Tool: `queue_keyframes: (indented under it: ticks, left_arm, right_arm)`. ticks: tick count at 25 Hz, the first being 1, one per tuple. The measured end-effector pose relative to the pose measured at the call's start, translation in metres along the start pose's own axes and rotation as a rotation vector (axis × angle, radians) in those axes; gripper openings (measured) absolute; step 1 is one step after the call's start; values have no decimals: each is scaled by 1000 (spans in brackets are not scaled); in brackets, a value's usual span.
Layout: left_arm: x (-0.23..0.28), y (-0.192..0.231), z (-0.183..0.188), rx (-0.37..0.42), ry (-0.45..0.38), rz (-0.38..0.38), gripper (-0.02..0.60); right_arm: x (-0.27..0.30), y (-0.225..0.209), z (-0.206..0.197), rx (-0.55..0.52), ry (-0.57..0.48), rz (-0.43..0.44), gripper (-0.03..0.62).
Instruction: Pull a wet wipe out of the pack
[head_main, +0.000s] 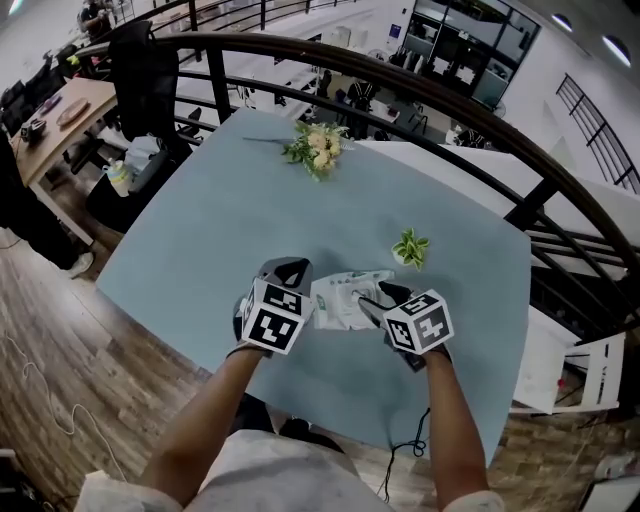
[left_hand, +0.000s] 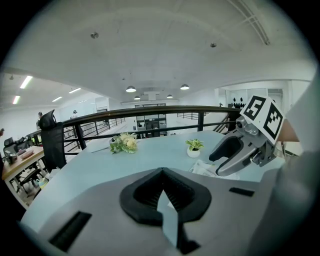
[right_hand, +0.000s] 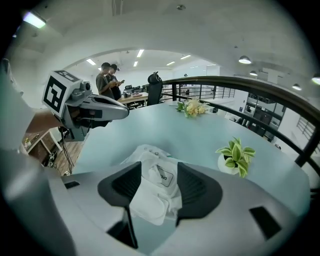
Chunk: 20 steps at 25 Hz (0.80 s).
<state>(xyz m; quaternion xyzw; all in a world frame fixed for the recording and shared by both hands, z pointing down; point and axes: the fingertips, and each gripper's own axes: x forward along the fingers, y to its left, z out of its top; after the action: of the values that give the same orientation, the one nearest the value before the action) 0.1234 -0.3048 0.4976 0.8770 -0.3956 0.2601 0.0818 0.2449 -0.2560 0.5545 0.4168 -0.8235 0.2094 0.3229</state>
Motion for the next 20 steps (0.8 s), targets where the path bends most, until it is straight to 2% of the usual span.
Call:
queue_keyframes:
  ticks: [12,20]
  left_arm:
    - [4,-5,-12,-22,20,-2,-8]
    - [2,-1,-21,-30,32,9,-8]
  right_arm:
    - [22,7,-18,-29,90,86,224]
    - [31,11,-24,-32,114,100,192]
